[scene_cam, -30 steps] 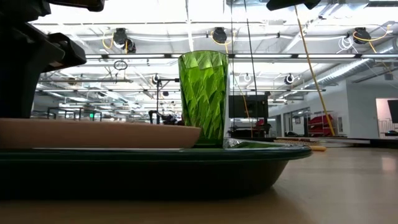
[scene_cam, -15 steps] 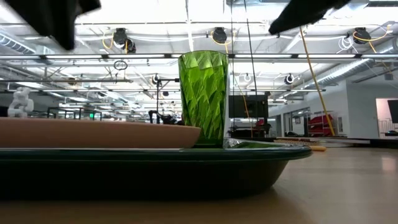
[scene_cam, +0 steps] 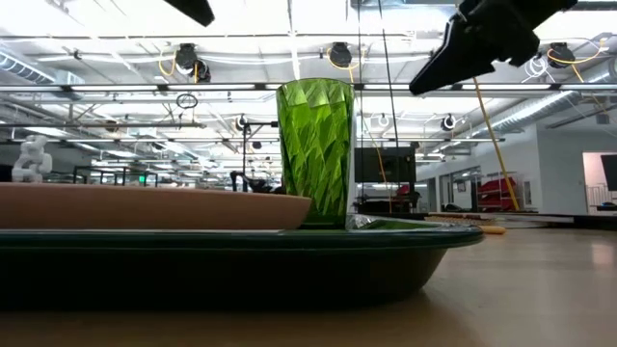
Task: Pick and place plate/cup/fork/spoon on tray
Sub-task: Put the orange fork on the black serving tray beside the light orange plate
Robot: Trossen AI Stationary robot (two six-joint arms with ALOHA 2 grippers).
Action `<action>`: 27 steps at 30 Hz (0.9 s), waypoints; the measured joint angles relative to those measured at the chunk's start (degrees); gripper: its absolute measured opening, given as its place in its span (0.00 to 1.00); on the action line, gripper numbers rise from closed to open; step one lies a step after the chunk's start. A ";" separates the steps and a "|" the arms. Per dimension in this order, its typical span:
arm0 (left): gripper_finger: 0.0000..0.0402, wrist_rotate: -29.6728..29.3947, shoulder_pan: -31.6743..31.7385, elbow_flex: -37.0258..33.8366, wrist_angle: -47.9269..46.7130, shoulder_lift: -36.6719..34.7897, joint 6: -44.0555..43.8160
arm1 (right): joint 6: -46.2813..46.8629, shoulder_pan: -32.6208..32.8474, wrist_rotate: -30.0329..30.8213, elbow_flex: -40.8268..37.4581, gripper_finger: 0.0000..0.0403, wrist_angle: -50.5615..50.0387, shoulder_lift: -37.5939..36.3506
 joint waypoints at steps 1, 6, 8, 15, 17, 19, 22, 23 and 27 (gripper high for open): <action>0.30 -0.51 1.99 0.00 0.16 -0.79 0.88 | -1.40 -0.51 0.05 -0.02 0.25 0.12 -0.01; 0.30 -5.38 12.12 0.00 3.71 -3.98 8.87 | -6.08 -3.37 2.21 0.00 0.25 -0.04 -0.03; 0.30 -7.44 15.31 0.00 7.09 -4.26 12.14 | -8.01 -4.49 2.33 0.00 0.25 -0.12 -0.03; 0.30 -7.61 22.49 0.09 12.80 -2.68 13.83 | -13.37 -7.94 2.31 0.00 0.25 -0.17 -0.03; 0.30 -6.17 25.15 0.01 13.12 -1.31 13.87 | -14.09 -9.07 2.26 0.00 0.25 -0.23 -0.03; 0.30 -2.80 28.32 0.00 13.57 -0.03 13.87 | -14.27 -10.11 2.23 0.00 0.25 -0.33 -0.03; 0.30 4.91 33.46 0.00 14.40 2.03 14.70 | -14.53 -11.30 1.01 0.00 0.25 -0.70 -0.03; 0.31 6.92 34.85 0.00 14.93 2.83 15.40 | -14.55 -11.55 0.71 0.00 0.25 -0.74 -0.03; 0.34 12.11 39.46 0.00 17.24 5.61 17.91 | -13.21 -12.04 -1.94 0.00 0.25 -1.76 -0.03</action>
